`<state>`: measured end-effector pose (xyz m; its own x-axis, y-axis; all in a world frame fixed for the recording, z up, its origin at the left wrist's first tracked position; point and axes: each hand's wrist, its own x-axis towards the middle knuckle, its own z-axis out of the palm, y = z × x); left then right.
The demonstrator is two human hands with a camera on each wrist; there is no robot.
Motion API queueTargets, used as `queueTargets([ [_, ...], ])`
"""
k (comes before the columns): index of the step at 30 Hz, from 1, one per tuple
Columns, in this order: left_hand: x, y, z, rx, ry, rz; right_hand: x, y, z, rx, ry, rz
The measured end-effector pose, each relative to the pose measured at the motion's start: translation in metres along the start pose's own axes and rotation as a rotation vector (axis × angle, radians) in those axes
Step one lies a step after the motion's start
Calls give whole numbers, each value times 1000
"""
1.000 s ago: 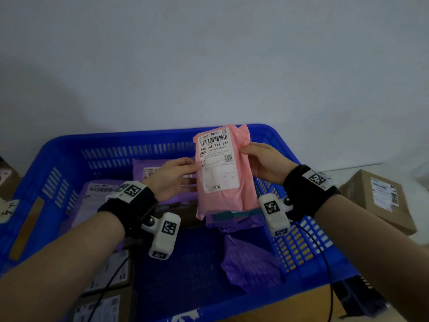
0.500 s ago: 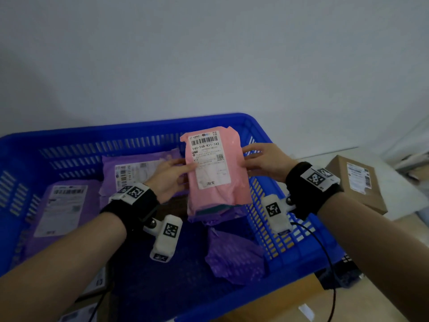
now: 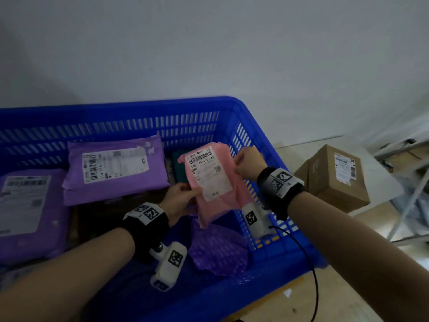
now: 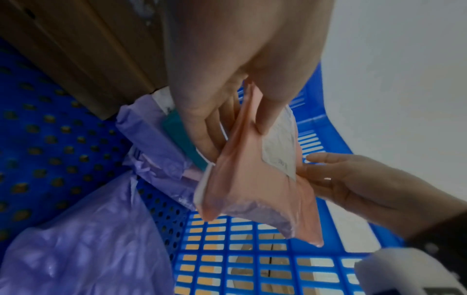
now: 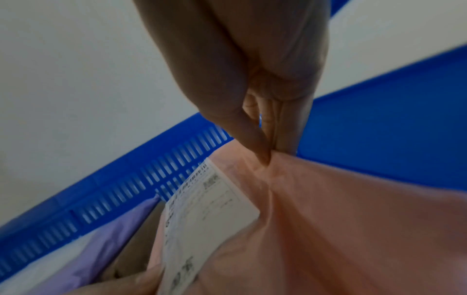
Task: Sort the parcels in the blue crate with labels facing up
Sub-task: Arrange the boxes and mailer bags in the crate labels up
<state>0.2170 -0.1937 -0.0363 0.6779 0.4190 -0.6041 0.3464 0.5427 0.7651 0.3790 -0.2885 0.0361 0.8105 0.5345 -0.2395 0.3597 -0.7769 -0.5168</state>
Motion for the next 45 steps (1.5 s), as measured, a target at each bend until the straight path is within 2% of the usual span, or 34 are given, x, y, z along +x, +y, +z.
queueTargets([
  [5, 14, -7, 1, 14, 12, -62, 21, 2, 20, -123, -57, 5],
  [10, 31, -7, -2, -7, 193, 61, 41, 2, 46, -104, -153, 11],
  [13, 32, -10, 2, -25, 251, 113, 54, 3, 59, -107, -162, -11],
  [16, 32, -11, 3, -20, 255, 136, 60, 3, 64, -86, -183, -20],
  [20, 29, -7, -2, 51, 192, 134, 65, 2, 68, -133, -223, -11],
  [23, 19, -6, -8, 162, 141, 141, 64, 0, 66, -212, -266, -36],
  [26, 8, -7, -15, 381, 138, 172, 54, -9, 55, -272, -216, -156],
  [28, 5, -10, -23, 529, 136, 188, 39, -18, 47, -211, -265, -235],
  [29, 5, -12, -27, 594, 111, 164, 31, -21, 44, -190, -376, -282],
  [31, 6, -19, -36, 700, 22, 46, 11, -23, 45, -195, -743, -313],
  [33, 8, -26, -40, 782, -73, -104, -4, -18, 55, -234, -1057, -222],
  [34, 10, -31, -41, 811, -109, -157, -9, -14, 64, -293, -1131, -191],
  [37, 17, -46, -44, 833, -172, -267, -18, 1, 94, -563, -1150, -223],
  [40, 25, -59, -50, 790, -146, -345, -19, 14, 115, -780, -1132, -285],
  [45, 37, -76, -60, 615, -88, -470, -8, 49, 148, -894, -1100, -218],
])
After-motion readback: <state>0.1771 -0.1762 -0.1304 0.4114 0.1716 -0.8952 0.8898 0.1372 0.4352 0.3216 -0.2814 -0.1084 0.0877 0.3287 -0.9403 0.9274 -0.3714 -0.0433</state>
